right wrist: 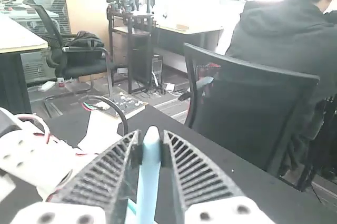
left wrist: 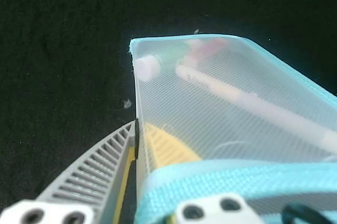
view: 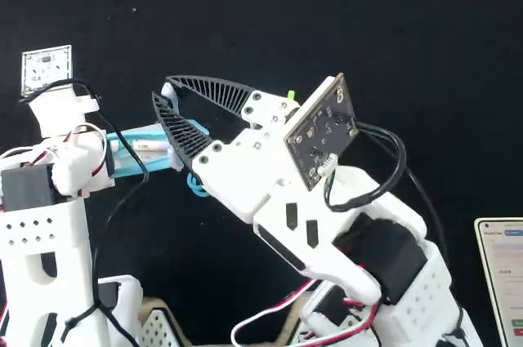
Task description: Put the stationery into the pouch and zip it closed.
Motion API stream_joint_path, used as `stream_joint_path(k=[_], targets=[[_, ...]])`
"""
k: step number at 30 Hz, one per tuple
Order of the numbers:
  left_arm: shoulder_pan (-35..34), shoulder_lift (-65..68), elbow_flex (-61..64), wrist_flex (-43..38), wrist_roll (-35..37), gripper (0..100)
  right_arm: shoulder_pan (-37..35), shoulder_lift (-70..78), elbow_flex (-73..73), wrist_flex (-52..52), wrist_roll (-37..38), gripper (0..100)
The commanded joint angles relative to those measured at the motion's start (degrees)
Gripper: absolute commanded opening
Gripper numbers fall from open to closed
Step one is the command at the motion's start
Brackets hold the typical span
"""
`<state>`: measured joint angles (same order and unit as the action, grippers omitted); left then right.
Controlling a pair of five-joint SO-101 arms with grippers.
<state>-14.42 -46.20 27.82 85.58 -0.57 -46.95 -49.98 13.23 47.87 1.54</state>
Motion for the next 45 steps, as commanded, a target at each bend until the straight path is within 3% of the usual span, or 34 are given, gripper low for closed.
stream_joint_path(k=[1,16,31,39,45], targets=[[-0.57,0.79,0.31,-0.7,0.09,3,-0.35,-0.84,-2.86,-1.93,-0.09,1.1],[-0.57,0.79,0.31,-0.7,0.09,3,-0.35,-0.04,-0.22,-10.73,-0.09,1.1],[-0.48,0.26,3.21,-3.96,0.09,3,-0.44,-0.48,17.36,-10.46,-0.09,1.1],[-0.48,0.26,3.21,-3.96,0.09,3,-0.62,-12.88,31.34,-9.14,0.0,1.1],[-0.48,0.26,3.12,-3.96,0.09,3,-7.21,-18.86,38.29,-4.92,7.91,1.2]])
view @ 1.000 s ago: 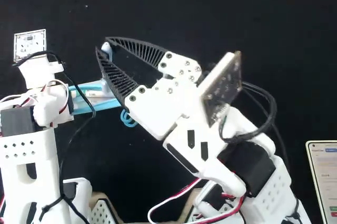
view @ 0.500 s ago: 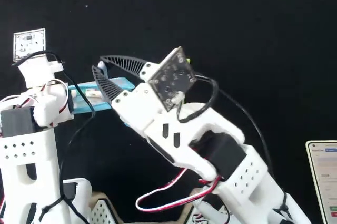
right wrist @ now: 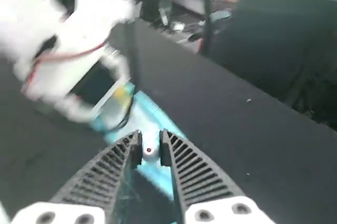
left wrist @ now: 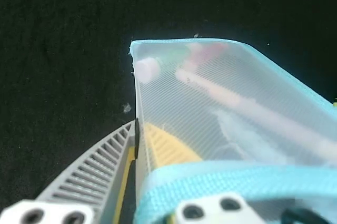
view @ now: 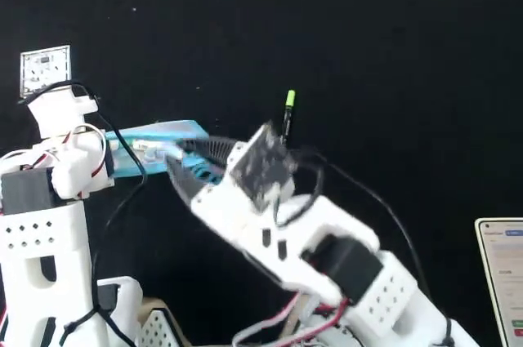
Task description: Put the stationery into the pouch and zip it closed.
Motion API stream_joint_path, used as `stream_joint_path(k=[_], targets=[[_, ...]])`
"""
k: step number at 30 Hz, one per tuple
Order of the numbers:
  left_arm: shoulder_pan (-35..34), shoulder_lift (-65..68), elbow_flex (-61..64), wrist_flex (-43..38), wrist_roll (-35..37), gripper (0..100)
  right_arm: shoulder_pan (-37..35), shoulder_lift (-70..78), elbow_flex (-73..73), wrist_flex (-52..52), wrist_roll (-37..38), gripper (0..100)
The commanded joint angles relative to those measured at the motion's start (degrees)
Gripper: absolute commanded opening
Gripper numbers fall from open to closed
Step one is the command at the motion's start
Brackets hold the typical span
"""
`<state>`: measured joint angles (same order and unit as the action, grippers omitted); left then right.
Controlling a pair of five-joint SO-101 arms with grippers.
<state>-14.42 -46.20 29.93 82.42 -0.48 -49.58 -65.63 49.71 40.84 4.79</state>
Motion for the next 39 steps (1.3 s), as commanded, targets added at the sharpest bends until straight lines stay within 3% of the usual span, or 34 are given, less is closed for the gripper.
stream_joint_path(k=[1,7,16,19,23,27,33,39], targets=[[-0.48,0.26,1.01,-0.79,0.0,3,-5.54,-3.03,2.07,2.46,5.1,1.3],[-0.48,0.26,1.19,-0.79,0.0,3,-6.51,-1.27,1.27,3.52,5.01,16.0],[-0.57,0.26,1.19,-0.79,-0.18,3,-1.67,-4.44,-9.45,8.09,5.36,7.8],[-0.57,0.26,1.19,-0.79,-0.18,3,4.57,-7.6,-11.21,10.55,5.36,7.5],[-0.75,0.26,1.19,-0.88,-0.18,3,19.6,-8.4,-6.9,11.34,5.01,7.5],[-0.66,0.26,1.27,-0.88,-0.09,3,27.08,-3.47,6.55,3.96,1.32,7.8],[-0.66,0.26,1.27,-0.88,-0.18,3,39.74,9.98,15.52,-12.92,-14.51,7.9],[-0.57,0.26,1.27,-0.88,-0.09,3,41.49,27.91,13.05,-19.69,-17.05,15.8]])
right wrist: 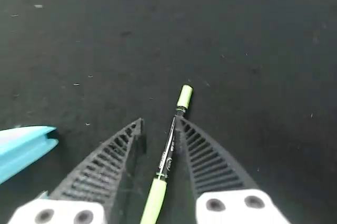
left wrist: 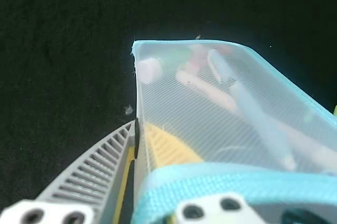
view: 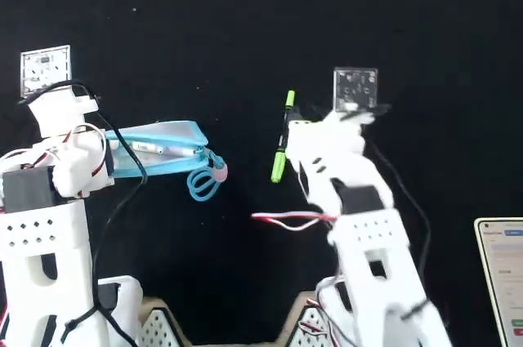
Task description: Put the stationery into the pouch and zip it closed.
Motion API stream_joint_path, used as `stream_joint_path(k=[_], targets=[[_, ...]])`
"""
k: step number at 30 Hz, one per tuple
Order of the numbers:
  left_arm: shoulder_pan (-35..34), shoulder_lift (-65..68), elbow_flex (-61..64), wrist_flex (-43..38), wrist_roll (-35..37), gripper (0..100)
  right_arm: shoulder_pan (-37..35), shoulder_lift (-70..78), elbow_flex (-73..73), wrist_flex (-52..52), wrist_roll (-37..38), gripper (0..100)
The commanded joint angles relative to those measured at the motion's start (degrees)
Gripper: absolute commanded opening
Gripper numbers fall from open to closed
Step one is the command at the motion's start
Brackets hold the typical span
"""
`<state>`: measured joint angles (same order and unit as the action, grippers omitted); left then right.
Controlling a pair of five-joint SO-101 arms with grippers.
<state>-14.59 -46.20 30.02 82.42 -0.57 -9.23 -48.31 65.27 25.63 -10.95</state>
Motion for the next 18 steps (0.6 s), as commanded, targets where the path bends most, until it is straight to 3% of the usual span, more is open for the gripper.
stream_joint_path(k=[1,10,18], targets=[[-0.4,0.35,1.19,-0.88,0.0,3,0.7,13.76,-3.56,-5.19,-1.41,17.2],[-0.4,0.35,1.19,-0.88,0.09,3,-5.54,36.7,-11.38,-13.71,-1.41,15.5],[-0.4,0.26,1.19,-0.88,0.0,3,-3.16,48.31,-18.51,-15.38,-1.41,13.4]])
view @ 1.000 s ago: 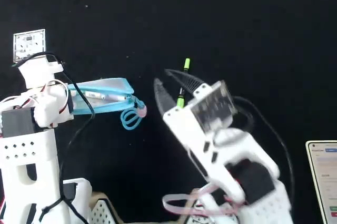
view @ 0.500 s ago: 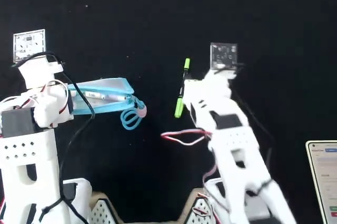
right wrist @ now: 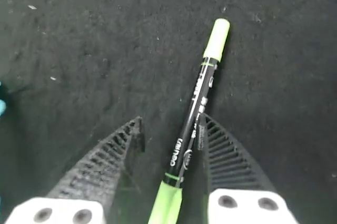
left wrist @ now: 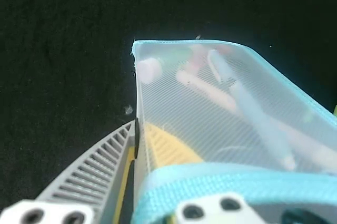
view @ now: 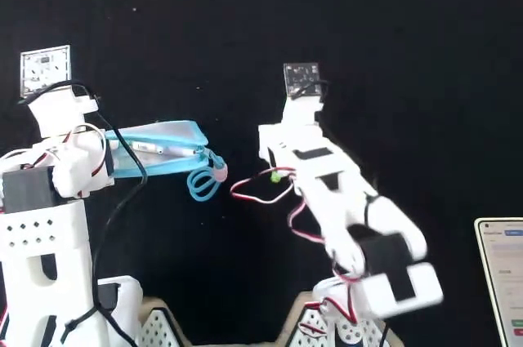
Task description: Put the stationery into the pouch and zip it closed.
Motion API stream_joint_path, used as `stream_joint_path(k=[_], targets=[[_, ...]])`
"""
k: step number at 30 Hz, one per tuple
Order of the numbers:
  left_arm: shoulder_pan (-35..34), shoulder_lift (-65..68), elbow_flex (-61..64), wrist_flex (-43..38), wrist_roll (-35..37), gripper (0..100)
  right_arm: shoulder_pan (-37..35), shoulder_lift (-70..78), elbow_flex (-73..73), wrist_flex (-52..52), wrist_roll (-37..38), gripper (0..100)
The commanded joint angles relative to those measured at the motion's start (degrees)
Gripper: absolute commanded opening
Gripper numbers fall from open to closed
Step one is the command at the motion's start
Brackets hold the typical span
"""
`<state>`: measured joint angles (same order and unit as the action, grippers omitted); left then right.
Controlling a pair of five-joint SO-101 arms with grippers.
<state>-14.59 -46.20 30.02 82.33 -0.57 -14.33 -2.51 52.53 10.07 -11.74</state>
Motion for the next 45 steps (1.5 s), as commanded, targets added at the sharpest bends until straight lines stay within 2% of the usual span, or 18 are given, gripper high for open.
stream_joint_path(k=[1,5,9,22,29,34,39,41,43,45], targets=[[-0.4,0.26,1.19,-0.79,0.0,3,2.02,2.68,-6.9,1.85,-0.62,12.1],[-0.4,0.26,1.19,-0.79,0.09,3,2.29,3.21,-10.68,9.23,-0.62,8.9],[-0.4,0.26,1.19,-0.79,0.09,3,2.37,3.21,-11.47,13.1,-0.62,12.0],[-0.4,0.26,1.19,-0.88,0.09,3,2.37,3.21,-12.09,13.89,-0.62,14.2],[-0.4,0.26,1.19,-1.05,0.09,3,4.22,8.13,-19.91,23.82,-0.7,14.3],[-0.4,0.26,1.19,-0.97,0.09,3,5.98,15.08,-28.79,32.79,-4.84,14.2],[-0.4,0.26,1.19,-0.97,0.09,3,5.89,19.91,-35.21,39.65,-4.66,14.1],[-0.4,0.26,1.19,-0.97,0.09,3,5.98,20.88,-36.7,42.81,-4.57,11.9],[-0.4,0.26,1.19,-0.97,0.09,3,6.15,21.32,-37.58,44.66,-3.69,1.6],[-0.4,0.26,1.19,-0.97,0.09,3,6.15,21.32,-37.49,45.19,-0.97,3.0]])
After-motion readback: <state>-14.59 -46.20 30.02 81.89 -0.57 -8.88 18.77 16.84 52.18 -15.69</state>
